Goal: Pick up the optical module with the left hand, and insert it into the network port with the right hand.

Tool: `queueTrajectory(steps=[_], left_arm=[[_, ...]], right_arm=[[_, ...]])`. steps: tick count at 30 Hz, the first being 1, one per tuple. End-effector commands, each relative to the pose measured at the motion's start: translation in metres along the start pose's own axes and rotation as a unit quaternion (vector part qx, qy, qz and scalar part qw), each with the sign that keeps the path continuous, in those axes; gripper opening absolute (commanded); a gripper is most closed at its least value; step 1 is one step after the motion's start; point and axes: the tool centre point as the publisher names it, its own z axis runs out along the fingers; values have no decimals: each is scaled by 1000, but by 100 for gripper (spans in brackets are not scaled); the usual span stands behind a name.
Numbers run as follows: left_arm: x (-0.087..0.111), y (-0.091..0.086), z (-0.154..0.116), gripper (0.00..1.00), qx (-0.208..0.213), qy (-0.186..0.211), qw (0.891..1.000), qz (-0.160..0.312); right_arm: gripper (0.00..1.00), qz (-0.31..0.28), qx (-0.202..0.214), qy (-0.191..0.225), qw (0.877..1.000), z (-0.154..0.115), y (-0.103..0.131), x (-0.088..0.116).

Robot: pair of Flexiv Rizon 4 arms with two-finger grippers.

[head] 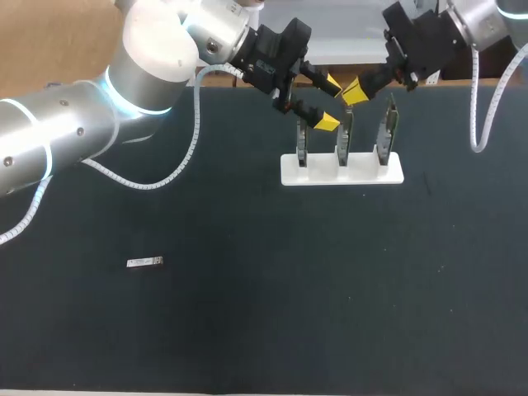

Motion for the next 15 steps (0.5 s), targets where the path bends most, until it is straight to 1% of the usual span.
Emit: queueTrajectory(steps=[1,9,13,15], left_arm=[[0,2,0,100,2,1,1000,0],[0,2,0,100,2,1,1000,0],[0,2,0,100,2,1,1000,0],[0,2,0,100,2,1,1000,0]], right_arm=[[0,6,-4,1,1000,2,-4,5],[0,16,-8,2,1000,6,-4,12],[0,17,-10,-1,1000,7,-4,12],[0,17,-9,-9,1000,5,-4,9]])
